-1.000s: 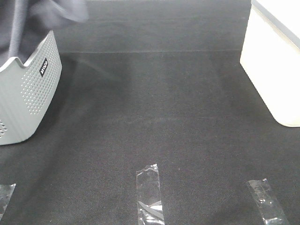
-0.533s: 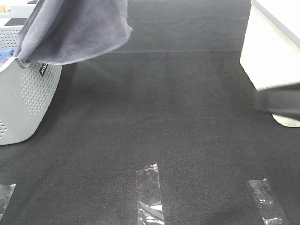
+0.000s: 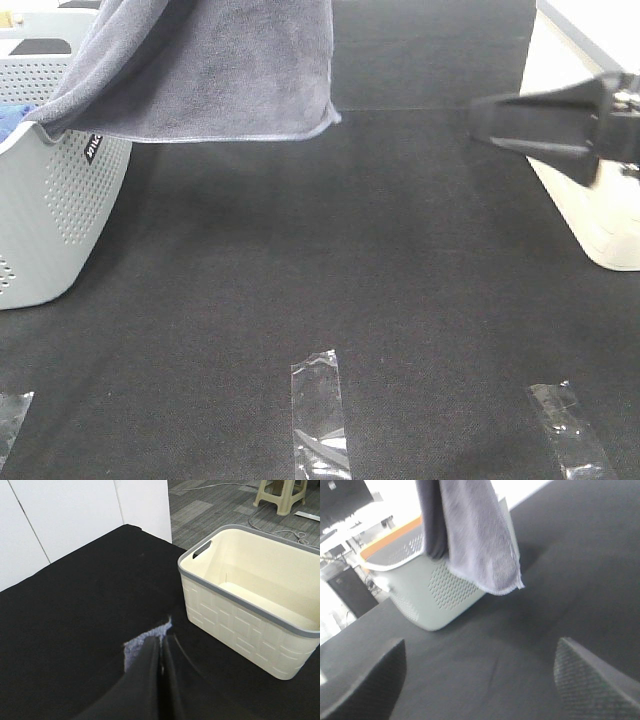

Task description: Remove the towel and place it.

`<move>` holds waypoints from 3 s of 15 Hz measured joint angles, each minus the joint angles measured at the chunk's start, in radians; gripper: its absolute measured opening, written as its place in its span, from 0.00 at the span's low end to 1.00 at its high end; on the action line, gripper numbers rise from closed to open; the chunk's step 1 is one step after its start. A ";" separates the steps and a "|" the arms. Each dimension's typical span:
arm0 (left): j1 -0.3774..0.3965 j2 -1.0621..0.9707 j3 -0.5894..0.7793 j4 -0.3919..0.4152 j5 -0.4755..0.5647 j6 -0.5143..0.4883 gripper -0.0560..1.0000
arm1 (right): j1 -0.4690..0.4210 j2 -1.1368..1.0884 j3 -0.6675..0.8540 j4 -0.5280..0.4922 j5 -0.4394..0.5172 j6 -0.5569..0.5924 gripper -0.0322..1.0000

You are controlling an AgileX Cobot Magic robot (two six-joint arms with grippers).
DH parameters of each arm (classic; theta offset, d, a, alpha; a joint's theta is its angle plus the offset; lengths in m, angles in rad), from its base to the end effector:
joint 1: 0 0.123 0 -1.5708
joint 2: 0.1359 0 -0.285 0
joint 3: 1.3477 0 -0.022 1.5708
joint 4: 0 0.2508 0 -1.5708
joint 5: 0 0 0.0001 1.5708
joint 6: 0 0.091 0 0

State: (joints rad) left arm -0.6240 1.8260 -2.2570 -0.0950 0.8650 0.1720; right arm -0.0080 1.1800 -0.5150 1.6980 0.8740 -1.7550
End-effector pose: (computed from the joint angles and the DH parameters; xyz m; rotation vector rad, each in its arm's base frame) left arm 0.3216 -0.2396 0.4991 0.7408 1.7891 -0.4137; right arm 0.2045 0.0677 0.2558 -0.5313 1.8600 0.8581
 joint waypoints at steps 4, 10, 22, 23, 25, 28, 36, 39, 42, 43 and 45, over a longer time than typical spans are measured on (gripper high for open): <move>0.000 -0.002 0.000 -0.052 0.033 0.000 0.05 | 0.070 0.209 -0.103 0.035 0.050 -0.149 0.77; 0.000 -0.002 0.000 -0.088 0.104 0.000 0.05 | 0.279 0.460 -0.361 0.035 -0.108 -0.230 0.77; -0.003 -0.002 0.000 -0.112 0.118 0.018 0.05 | 0.286 0.713 -0.560 0.039 -0.178 -0.209 0.77; -0.003 -0.002 0.000 -0.112 0.118 0.019 0.05 | 0.286 0.713 -0.560 0.040 -0.149 -0.195 0.77; -0.003 -0.002 0.000 -0.112 0.118 0.019 0.05 | 0.286 0.713 -0.560 0.041 -0.061 -0.193 0.69; -0.003 -0.002 0.000 -0.112 0.109 0.019 0.05 | 0.286 0.713 -0.560 0.041 -0.016 -0.193 0.54; -0.003 0.001 0.000 -0.025 0.081 -0.006 0.05 | 0.286 0.711 -0.560 -0.015 0.006 -0.056 0.03; -0.004 0.054 0.000 0.109 0.090 -0.101 0.05 | 0.286 0.657 -0.560 -0.128 -0.031 0.132 0.03; -0.002 0.116 0.000 0.319 0.104 -0.245 0.05 | 0.286 0.546 -0.594 -0.433 -0.163 0.490 0.03; 0.006 0.139 0.000 0.375 0.104 -0.297 0.05 | 0.286 0.516 -0.622 -0.578 -0.193 0.686 0.03; 0.032 0.183 0.000 0.390 0.088 -0.313 0.05 | 0.286 0.491 -0.763 -1.040 -0.142 1.162 0.03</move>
State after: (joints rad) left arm -0.5920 2.0090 -2.2570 0.2950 0.9530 -0.1410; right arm 0.2780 1.6710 -1.2780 0.6580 0.7320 -0.5930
